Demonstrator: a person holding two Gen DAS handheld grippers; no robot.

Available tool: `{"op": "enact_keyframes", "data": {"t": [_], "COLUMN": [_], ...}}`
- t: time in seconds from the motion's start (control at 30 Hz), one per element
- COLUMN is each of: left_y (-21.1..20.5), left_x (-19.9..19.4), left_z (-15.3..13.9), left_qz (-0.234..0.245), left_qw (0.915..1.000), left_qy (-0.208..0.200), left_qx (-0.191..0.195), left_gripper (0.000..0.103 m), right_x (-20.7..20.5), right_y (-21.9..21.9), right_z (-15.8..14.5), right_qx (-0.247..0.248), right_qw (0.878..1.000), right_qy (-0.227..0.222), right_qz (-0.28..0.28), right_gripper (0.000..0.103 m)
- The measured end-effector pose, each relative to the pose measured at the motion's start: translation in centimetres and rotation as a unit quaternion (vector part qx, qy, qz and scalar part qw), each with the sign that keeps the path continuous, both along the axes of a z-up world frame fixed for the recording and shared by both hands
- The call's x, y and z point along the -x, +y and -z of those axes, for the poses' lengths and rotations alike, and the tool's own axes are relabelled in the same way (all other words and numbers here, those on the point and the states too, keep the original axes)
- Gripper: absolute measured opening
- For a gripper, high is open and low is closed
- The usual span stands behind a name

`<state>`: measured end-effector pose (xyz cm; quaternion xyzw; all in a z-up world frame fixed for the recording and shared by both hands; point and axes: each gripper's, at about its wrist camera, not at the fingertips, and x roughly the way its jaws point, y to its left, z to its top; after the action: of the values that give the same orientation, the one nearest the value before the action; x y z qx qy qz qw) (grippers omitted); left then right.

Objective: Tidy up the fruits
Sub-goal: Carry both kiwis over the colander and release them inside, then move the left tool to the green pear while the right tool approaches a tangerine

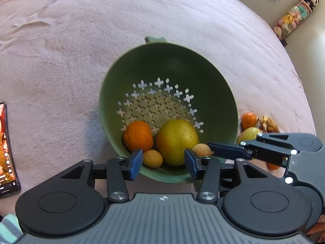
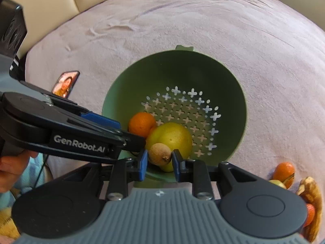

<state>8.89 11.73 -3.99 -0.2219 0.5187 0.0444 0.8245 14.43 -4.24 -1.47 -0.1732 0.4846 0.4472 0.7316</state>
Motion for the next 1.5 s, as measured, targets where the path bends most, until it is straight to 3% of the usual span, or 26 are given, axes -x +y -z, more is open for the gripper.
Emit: {"op": "enact_keyframes", "data": {"t": [0.33, 0.57, 0.77, 0.9, 1.13, 1.5], "left_y": [0.9, 0.9, 0.7, 0.5, -0.9, -4.4], "left_x": [0.4, 0.4, 0.4, 0.4, 0.5, 0.8], "left_z": [-0.7, -0.6, -0.7, -1.0, -1.8, -2.8], "left_qz": [-0.036, -0.033, -0.031, -0.026, -0.003, 0.045], "left_qw": [0.9991, 0.9991, 0.9992, 0.9991, 0.9986, 0.9945], "left_qy": [-0.021, -0.02, -0.021, -0.026, -0.045, -0.082], "left_qx": [-0.011, -0.016, -0.017, -0.019, -0.028, -0.048], "left_gripper": [0.055, 0.055, 0.055, 0.055, 0.055, 0.055], "right_x": [-0.5, -0.7, -0.8, -0.7, 0.2, 1.3], "right_y": [0.0, -0.1, -0.4, -0.9, -3.1, -7.7], "right_z": [0.9, 1.8, 1.9, 1.2, -0.7, -2.2], "right_qx": [-0.049, -0.055, -0.059, -0.063, -0.053, -0.037], "right_qw": [0.995, 0.99, 0.989, 0.99, 0.992, 0.982], "right_qy": [0.077, 0.11, 0.112, 0.099, 0.035, -0.047], "right_qz": [0.046, 0.068, 0.078, 0.083, 0.111, 0.177], "right_gripper": [0.023, 0.026, 0.031, 0.033, 0.038, 0.038]}}
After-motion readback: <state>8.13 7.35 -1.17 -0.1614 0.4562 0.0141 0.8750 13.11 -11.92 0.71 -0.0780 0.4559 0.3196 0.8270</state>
